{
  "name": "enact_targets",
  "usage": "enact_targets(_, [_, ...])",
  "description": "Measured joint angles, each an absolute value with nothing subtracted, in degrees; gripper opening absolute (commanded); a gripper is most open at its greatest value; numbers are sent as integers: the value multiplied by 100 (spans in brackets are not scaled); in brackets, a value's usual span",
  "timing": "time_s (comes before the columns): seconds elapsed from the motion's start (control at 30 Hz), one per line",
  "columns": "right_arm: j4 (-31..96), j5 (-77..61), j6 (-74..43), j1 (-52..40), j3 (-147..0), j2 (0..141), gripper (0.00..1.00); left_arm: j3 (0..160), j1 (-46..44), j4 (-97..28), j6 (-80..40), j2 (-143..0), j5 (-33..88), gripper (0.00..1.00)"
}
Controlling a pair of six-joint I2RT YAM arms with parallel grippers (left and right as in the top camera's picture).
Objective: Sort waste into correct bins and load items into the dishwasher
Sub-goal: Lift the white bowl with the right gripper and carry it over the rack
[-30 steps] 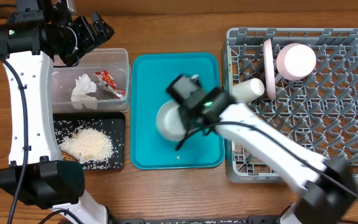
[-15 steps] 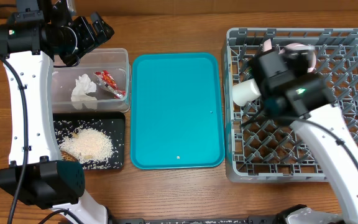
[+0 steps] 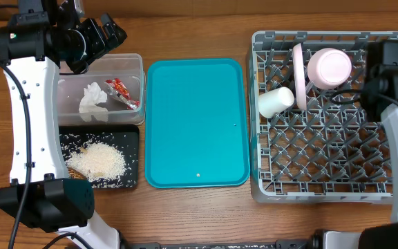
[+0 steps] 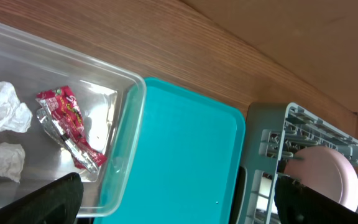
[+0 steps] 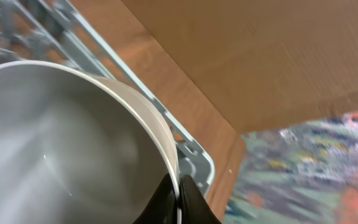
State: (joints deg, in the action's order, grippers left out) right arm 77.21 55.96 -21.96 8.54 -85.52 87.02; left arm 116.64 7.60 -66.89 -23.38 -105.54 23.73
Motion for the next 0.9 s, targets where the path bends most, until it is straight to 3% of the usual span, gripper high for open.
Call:
enact_targets(0.27, [7710, 5577, -2209, 1347, -8471, 9190, 4, 11664, 760, -6689, -2338, -10554, 2373, 100])
enact_targets(0.9, [7706, 4637, -2290, 1345, -8128, 9789, 4, 11664, 760, -6687, -2338, -10551, 2373, 100])
